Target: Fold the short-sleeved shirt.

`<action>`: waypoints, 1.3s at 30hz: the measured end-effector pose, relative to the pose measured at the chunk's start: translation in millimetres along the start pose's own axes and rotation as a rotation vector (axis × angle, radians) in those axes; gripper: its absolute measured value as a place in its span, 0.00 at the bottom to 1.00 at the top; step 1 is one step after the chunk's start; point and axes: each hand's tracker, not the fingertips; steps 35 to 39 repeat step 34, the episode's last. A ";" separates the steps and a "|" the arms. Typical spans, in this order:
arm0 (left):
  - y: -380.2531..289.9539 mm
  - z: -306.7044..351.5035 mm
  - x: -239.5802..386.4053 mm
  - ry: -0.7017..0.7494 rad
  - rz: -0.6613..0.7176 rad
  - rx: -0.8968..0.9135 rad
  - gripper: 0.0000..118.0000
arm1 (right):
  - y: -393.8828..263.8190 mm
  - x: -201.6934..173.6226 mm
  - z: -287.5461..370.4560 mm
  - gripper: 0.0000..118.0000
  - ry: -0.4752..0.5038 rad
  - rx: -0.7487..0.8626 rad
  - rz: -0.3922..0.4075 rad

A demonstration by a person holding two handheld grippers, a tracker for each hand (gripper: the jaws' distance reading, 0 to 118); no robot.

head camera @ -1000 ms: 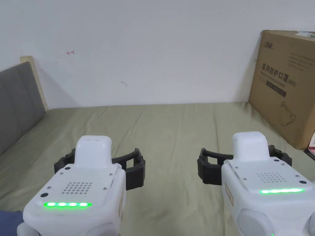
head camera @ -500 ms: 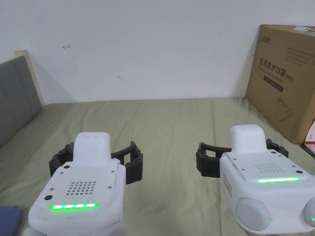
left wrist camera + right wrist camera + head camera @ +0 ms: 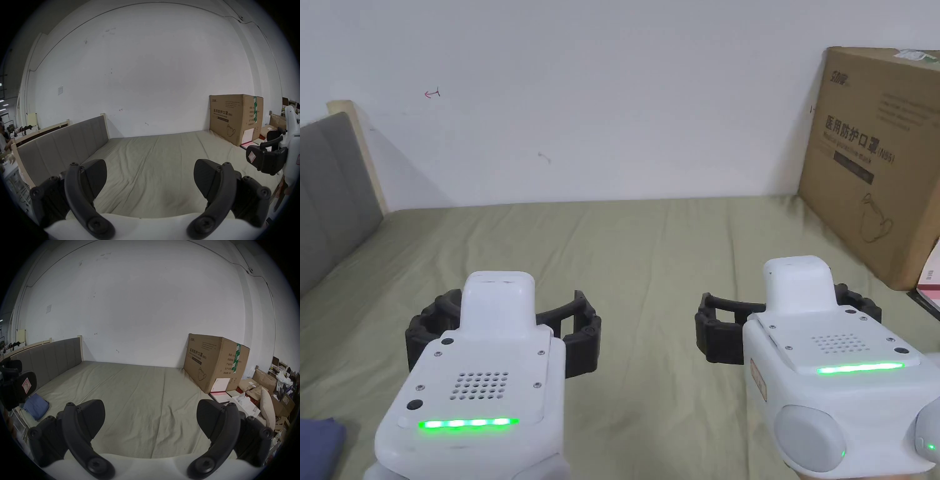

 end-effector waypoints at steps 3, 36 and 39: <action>-0.8 -0.3 0.2 -0.012 -0.022 0.008 0.94 | -1.0 0.2 -0.2 0.96 0.000 -0.001 0.001; 1.0 -5.9 -15.2 -0.028 0.051 -0.043 0.96 | -7.3 1.4 -1.9 0.96 -0.001 -0.023 -0.023; 1.0 -5.9 -15.2 -0.028 0.051 -0.043 0.96 | -7.3 1.4 -1.9 0.96 -0.001 -0.023 -0.023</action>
